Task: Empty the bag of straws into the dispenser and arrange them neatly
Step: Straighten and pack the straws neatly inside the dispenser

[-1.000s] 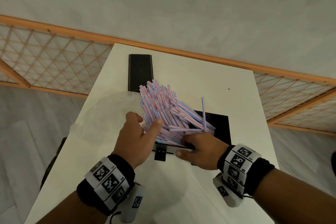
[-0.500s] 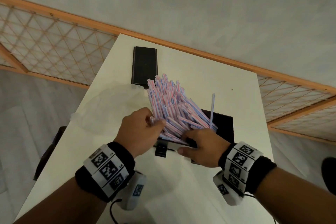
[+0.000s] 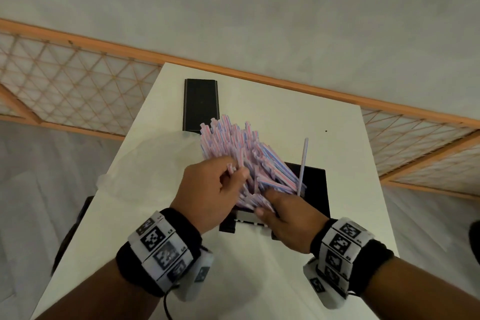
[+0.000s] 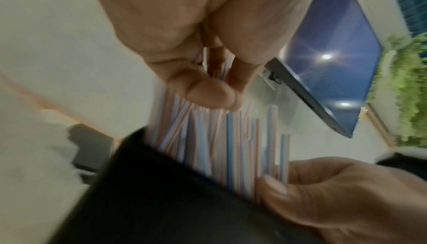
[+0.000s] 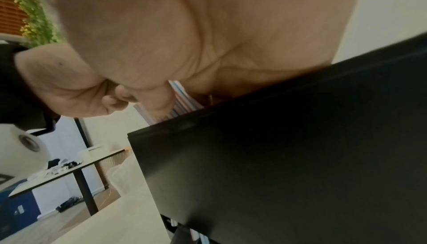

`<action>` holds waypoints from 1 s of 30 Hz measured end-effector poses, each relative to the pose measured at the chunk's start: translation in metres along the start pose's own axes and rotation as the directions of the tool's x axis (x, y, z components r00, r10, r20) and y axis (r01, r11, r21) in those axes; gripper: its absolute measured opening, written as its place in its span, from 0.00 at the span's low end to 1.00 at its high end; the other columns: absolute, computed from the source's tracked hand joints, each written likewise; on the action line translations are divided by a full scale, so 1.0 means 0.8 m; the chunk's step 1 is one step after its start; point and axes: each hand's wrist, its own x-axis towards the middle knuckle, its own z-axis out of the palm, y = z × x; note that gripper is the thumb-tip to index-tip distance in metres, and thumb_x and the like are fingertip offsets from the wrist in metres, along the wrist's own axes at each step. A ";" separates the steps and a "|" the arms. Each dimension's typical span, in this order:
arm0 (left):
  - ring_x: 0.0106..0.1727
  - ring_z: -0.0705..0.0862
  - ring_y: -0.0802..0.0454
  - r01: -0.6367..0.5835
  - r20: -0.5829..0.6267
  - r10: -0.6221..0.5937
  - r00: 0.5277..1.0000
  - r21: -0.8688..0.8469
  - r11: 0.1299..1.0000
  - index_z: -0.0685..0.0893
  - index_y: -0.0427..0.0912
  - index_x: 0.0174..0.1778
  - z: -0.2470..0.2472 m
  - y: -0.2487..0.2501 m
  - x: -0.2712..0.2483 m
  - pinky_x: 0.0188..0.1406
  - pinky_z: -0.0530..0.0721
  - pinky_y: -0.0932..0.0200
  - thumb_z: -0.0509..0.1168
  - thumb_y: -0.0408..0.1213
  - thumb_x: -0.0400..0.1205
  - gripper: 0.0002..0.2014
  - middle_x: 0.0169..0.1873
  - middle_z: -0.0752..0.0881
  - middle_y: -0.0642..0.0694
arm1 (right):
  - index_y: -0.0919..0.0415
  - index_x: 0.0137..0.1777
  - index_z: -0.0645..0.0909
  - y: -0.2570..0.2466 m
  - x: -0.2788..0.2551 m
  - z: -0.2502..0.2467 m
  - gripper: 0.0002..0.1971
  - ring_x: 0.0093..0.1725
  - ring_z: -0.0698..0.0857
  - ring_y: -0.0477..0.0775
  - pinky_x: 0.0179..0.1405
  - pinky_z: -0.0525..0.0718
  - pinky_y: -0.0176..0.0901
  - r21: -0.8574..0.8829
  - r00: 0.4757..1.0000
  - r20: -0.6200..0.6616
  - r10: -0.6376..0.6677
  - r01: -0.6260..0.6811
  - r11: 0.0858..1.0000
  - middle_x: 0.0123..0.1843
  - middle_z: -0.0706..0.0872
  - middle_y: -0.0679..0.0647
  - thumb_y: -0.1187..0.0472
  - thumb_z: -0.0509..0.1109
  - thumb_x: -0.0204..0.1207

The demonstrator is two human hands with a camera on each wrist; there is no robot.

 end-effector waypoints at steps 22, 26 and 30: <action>0.53 0.78 0.53 0.460 0.030 -0.460 0.887 0.009 0.888 0.68 0.43 0.67 0.004 -0.029 -0.031 0.47 0.73 0.62 0.85 0.55 0.62 0.45 0.58 0.76 0.49 | 0.51 0.45 0.77 -0.017 -0.020 -0.023 0.17 0.39 0.79 0.50 0.41 0.78 0.47 -0.158 0.998 -0.009 0.064 -0.065 0.985 0.38 0.82 0.45 0.37 0.61 0.71; 0.46 0.82 0.59 0.445 0.062 -0.444 0.894 -0.014 0.895 0.72 0.46 0.56 0.021 -0.043 -0.033 0.37 0.74 0.68 0.84 0.53 0.63 0.34 0.50 0.81 0.50 | 0.55 0.42 0.83 -0.003 -0.025 -0.066 0.15 0.36 0.79 0.51 0.37 0.71 0.43 -0.178 0.951 -0.184 0.248 -0.281 0.943 0.35 0.85 0.48 0.42 0.70 0.75; 0.43 0.85 0.65 0.361 0.054 -0.358 0.932 -0.085 0.929 0.82 0.47 0.48 0.029 -0.049 -0.034 0.35 0.79 0.73 0.82 0.49 0.66 0.21 0.42 0.85 0.55 | 0.57 0.53 0.85 0.014 0.005 -0.087 0.16 0.47 0.84 0.56 0.45 0.79 0.44 -0.162 0.870 -0.153 0.468 -0.489 0.857 0.48 0.88 0.51 0.44 0.71 0.78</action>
